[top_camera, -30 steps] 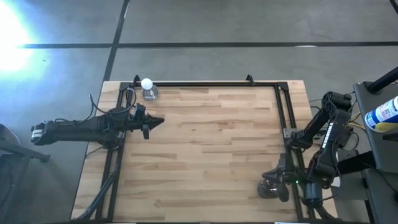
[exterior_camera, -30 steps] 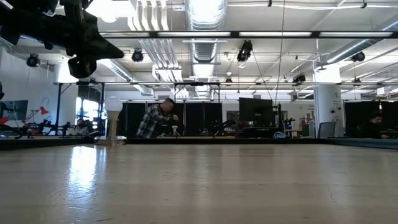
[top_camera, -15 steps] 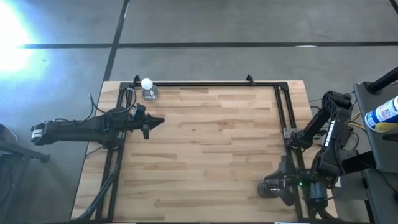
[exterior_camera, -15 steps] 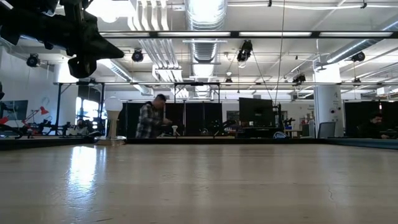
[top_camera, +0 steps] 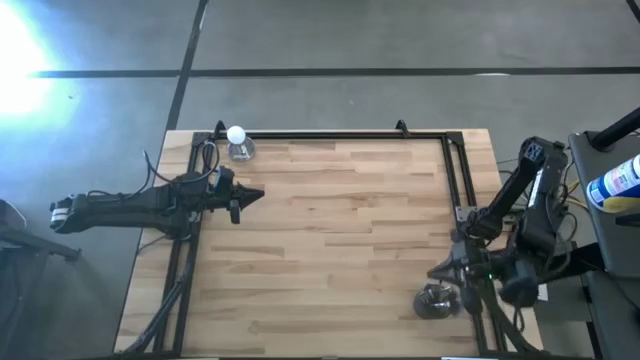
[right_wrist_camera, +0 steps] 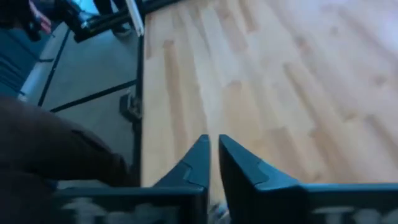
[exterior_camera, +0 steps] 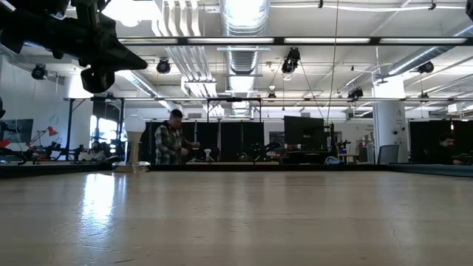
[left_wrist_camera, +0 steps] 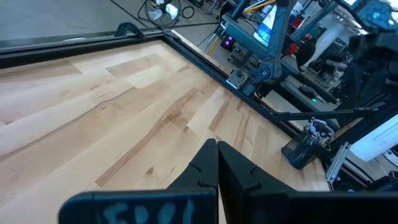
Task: Put items in baskets/containers
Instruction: Return to Home Position
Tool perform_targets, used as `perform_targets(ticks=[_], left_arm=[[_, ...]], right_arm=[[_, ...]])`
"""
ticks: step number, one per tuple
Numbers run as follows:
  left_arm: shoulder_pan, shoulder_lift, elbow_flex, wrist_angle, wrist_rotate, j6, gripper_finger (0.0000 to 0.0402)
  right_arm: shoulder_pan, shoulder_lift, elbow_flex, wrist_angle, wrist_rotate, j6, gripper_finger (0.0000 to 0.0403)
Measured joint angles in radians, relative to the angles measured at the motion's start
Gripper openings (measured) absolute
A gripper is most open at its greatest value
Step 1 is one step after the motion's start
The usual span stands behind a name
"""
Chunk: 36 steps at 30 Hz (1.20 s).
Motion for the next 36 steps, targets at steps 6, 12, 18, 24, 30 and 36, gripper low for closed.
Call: perform_targets(ticks=[6, 12, 18, 24, 30, 36], left_arm=[[0.0, 0.0, 0.0, 0.001, 0.0, 0.0, 0.0], [0.0, 0.0, 0.0, 0.003, -0.011, 0.001, 0.0], [-0.001, -0.001, -0.001, 0.093, -0.029, 0.095, 0.0], [-0.001, -0.003, -0.025, 0.254, -0.03, 0.386, 0.0], [-0.001, -0.014, -0.215, 0.572, -0.033, 0.415, 0.0], [-0.001, -0.06, -0.328, 0.656, -0.043, 0.391, 0.0]], right_arm=[[-0.196, -0.153, -0.063, 0.156, -0.076, -0.376, 0.0008], [-0.543, -0.267, -0.21, 0.532, -0.398, -0.743, 0.0008], [-0.9, -0.273, -0.35, 0.877, -0.756, -0.921, 0.0008], [-1.082, -0.273, -0.426, 0.965, -0.836, -0.988, 0.0008], [-1.137, -0.35, -0.506, 1.021, -0.835, -1.005, 0.0008], [-1.172, -0.468, -0.562, 1.009, -0.81, -1.002, 0.0008]])
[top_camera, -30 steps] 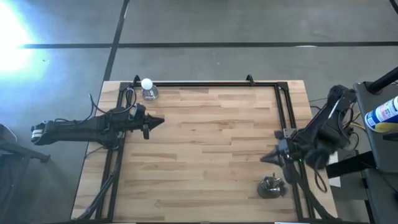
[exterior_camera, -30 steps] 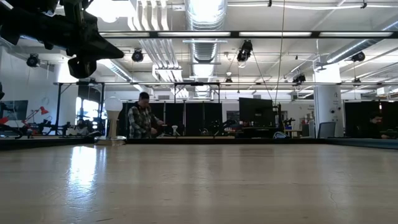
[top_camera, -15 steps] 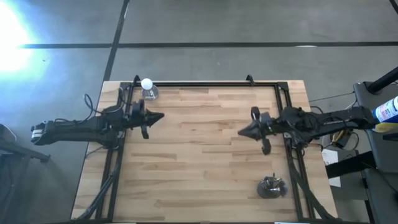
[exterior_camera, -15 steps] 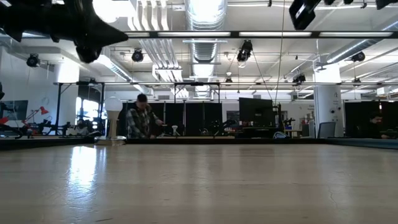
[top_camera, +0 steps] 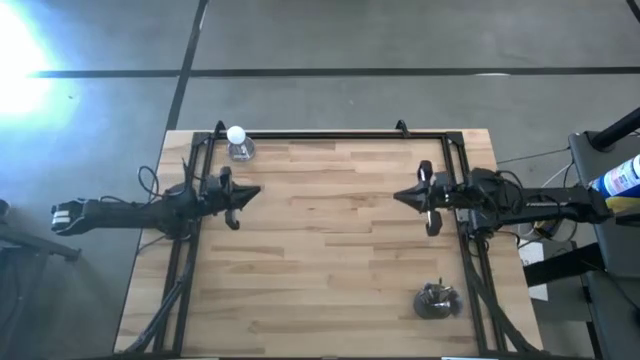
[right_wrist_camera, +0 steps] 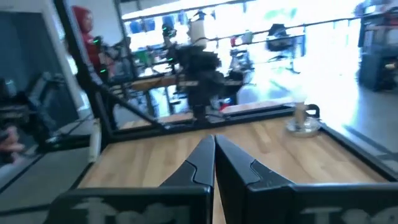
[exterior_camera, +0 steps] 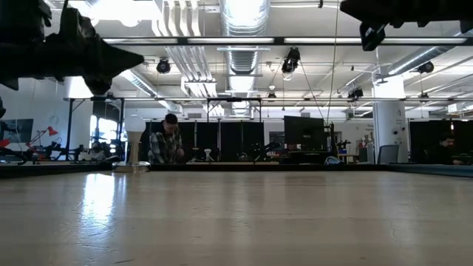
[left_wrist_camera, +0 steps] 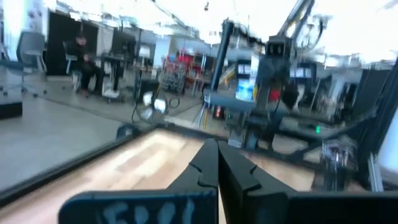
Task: Put items in baskets/containers
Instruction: Return to Home Position
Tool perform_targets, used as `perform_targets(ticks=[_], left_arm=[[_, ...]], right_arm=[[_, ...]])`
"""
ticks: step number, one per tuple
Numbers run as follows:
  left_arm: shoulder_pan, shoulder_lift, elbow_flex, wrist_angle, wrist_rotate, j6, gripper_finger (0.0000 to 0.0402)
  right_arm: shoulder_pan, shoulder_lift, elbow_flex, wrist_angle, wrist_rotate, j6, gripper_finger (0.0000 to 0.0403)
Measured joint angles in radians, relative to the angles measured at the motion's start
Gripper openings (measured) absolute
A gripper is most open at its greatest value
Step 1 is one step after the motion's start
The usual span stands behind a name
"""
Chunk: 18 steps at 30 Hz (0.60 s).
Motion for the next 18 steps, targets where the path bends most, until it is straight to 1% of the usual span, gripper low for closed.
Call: perform_targets(ticks=[2, 7, 12, 18], left_arm=[[0.0, -0.018, 0.002, -0.075, 0.016, 0.021, 0.0], [0.0, -0.062, -0.001, -0.139, 0.029, 0.074, 0.0], [0.0, -0.125, -0.001, -0.25, 0.059, 0.08, 0.0], [0.0, -0.209, -0.001, -0.344, 0.065, 0.078, 0.0]], right_arm=[[-0.01, -0.042, -0.012, -0.029, 0.02, -0.001, 0.0008], [-0.043, -0.142, -0.052, -0.091, 0.035, -0.024, 0.0008], [-0.077, -0.271, -0.15, -0.089, 0.035, -0.017, 0.0008], [-0.082, -0.455, -0.279, -0.083, 0.034, 0.02, 0.0008]])
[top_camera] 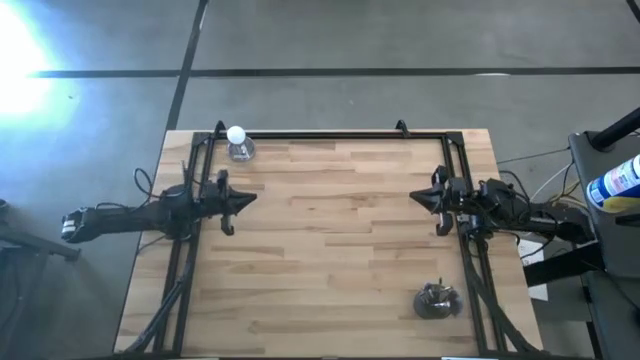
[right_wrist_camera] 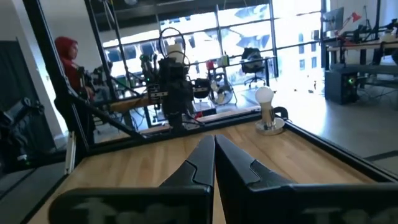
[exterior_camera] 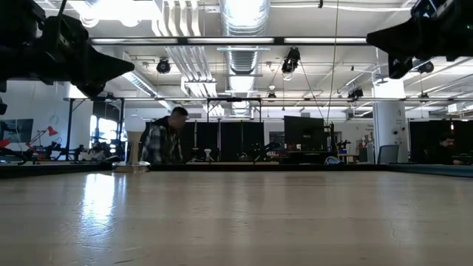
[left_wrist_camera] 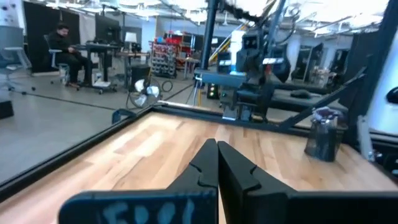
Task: Put items in baskets/containers
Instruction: Return to Home Position
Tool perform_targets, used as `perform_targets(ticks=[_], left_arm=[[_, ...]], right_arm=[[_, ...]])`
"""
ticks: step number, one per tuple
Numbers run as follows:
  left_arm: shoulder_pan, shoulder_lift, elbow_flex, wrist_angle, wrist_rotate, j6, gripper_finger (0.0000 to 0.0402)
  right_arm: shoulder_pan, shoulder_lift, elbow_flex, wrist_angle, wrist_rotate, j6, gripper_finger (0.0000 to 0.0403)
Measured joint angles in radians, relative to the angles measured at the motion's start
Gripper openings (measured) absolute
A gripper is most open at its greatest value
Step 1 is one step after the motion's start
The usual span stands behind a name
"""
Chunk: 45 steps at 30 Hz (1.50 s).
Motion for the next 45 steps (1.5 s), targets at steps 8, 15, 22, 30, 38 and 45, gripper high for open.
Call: perform_targets(ticks=[8, 15, 22, 30, 38, 45], left_arm=[[0.0, -0.041, -0.001, -0.146, 0.012, -0.074, 0.0], [0.0, -0.028, 0.001, -0.156, 0.012, -0.188, 0.0], [0.0, -0.027, 0.001, -0.173, 0.016, -0.181, 0.0], [0.0, -0.029, -0.001, -0.247, 0.129, -0.159, 0.0], [0.0, -0.036, -0.001, -0.252, 0.074, -0.113, 0.0], [0.0, -0.036, -0.002, -0.253, 0.071, -0.129, 0.0]], right_arm=[[0.0, -0.12, -0.143, 0.088, 0.035, 0.004, 0.0008], [0.0, -0.08, -0.142, 0.09, 0.055, 0.006, 0.0008], [0.0, -0.075, -0.142, 0.024, 0.053, 0.008, 0.0008], [0.0, -0.075, -0.142, -0.055, 0.047, -0.147, 0.0008], [0.0, -0.068, -0.142, -0.045, 0.109, -0.16, 0.0009], [0.0, -0.068, -0.142, -0.041, 0.114, -0.152, 0.0009]])
